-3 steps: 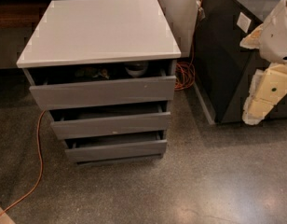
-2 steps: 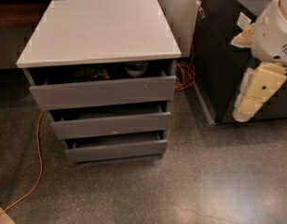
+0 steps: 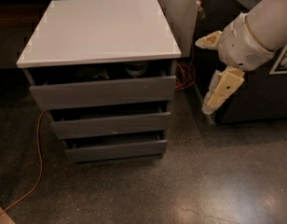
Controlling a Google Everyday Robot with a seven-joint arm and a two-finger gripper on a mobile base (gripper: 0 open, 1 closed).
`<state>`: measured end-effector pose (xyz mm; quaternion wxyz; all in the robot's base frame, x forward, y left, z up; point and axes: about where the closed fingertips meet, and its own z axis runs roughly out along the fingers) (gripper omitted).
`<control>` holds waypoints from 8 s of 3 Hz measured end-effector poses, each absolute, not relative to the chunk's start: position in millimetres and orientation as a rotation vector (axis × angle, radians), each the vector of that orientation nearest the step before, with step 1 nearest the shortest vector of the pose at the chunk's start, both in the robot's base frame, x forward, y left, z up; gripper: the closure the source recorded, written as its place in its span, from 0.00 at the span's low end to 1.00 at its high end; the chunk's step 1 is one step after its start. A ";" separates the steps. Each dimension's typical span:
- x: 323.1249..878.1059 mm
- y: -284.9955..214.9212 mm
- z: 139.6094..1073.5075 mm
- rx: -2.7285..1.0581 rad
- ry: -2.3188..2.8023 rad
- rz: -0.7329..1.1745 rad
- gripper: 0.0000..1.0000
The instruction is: Pick green rice chip bag from top drawer and place on counter
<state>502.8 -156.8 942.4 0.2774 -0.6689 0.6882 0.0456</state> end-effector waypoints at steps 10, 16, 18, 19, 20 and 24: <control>677.4 -12.0 712.8 -2.247 1.568 0.158 0.00; 789.9 33.5 658.0 -2.214 1.467 0.123 0.02; 788.6 44.1 662.8 -2.196 1.458 0.142 0.47; 786.2 43.9 659.9 -2.196 1.458 0.142 0.70; 763.3 48.8 680.3 -2.189 1.465 0.111 0.99; 692.9 63.6 700.1 -2.193 1.498 0.115 1.00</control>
Offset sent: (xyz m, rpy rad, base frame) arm 0.0473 0.0906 -0.0945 0.0885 -0.0311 0.3137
